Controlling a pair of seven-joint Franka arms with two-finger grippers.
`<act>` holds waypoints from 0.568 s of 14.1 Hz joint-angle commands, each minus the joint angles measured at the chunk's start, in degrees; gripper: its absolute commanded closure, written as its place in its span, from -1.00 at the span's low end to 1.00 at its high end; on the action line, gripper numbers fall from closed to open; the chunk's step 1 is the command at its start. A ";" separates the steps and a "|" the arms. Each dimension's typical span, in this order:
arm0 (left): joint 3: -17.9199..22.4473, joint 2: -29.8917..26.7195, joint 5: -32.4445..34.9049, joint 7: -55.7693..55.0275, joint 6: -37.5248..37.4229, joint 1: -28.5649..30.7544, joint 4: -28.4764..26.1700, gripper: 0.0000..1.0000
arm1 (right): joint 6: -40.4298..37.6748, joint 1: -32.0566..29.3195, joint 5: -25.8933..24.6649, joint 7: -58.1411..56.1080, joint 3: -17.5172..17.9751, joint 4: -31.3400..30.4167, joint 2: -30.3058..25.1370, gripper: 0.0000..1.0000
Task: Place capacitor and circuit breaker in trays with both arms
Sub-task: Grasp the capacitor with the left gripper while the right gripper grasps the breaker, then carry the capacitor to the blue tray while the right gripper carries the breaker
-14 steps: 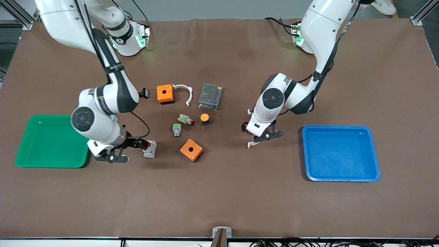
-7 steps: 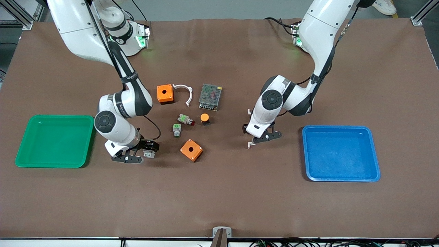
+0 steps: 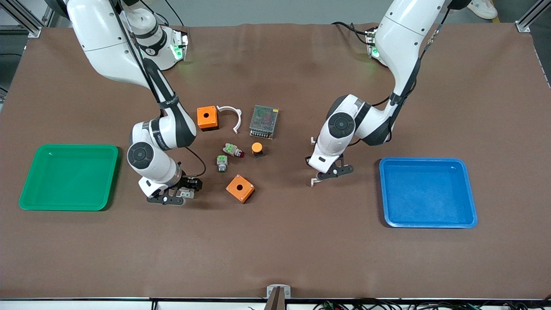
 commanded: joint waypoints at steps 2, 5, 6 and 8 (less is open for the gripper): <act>0.17 -5.10 1.12 -1.79 -4.97 0.38 0.25 0.59 | -0.02 0.56 0.22 0.62 -0.61 -0.01 0.08 0.94; 0.17 -9.41 1.12 1.00 -17.24 4.14 4.80 0.59 | -4.30 -1.63 0.22 -0.43 -1.57 1.56 -2.28 1.00; 0.17 -9.68 0.51 3.81 -21.99 6.16 7.26 0.59 | -8.59 -2.60 0.13 -1.30 -1.84 3.49 -3.68 1.00; 0.17 -10.12 0.33 8.38 -26.42 10.73 10.00 0.60 | -18.26 -6.89 0.22 -3.41 -1.84 7.27 -5.97 1.00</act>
